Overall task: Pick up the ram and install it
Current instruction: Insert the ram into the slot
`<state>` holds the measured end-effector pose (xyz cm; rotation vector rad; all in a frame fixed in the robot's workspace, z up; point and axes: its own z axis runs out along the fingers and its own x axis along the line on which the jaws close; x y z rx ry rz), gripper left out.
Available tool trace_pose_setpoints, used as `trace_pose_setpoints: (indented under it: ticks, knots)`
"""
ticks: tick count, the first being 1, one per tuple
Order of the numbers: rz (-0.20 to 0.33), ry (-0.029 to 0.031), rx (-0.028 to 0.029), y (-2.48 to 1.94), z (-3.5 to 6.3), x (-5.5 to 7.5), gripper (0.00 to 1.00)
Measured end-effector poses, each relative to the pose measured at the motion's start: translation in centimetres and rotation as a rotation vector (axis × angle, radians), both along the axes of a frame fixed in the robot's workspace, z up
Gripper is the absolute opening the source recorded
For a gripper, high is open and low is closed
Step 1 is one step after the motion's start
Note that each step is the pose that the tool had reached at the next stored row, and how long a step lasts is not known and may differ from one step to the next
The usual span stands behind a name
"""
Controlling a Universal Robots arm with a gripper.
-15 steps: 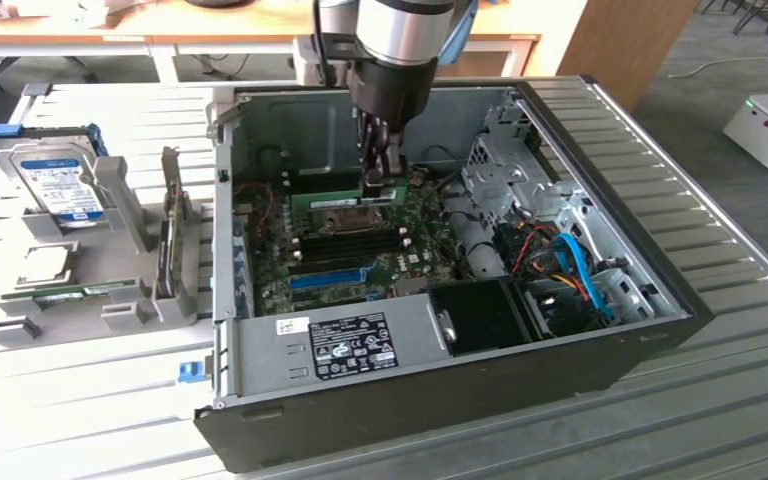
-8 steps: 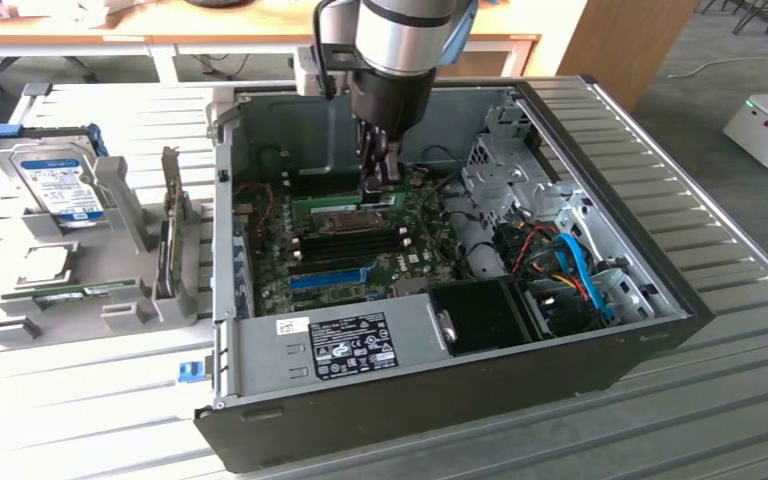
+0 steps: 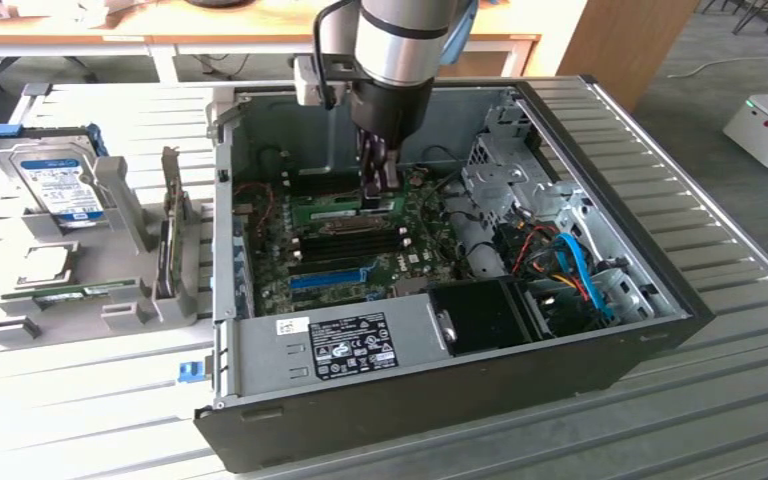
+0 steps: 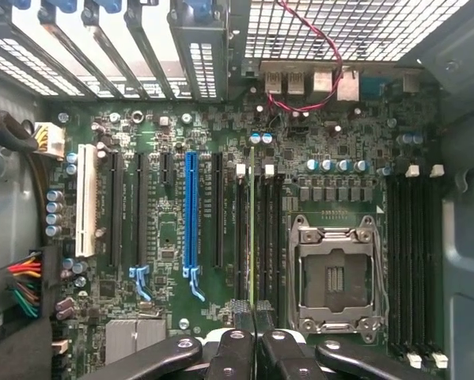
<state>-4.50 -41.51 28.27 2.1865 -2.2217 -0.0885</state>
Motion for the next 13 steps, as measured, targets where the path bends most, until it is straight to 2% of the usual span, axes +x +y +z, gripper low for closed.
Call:
trace_pose_setpoints:
  ticks: [13]
  knots:
    - [0.0,0.0,0.0,0.0,-1.29,0.0,0.12]
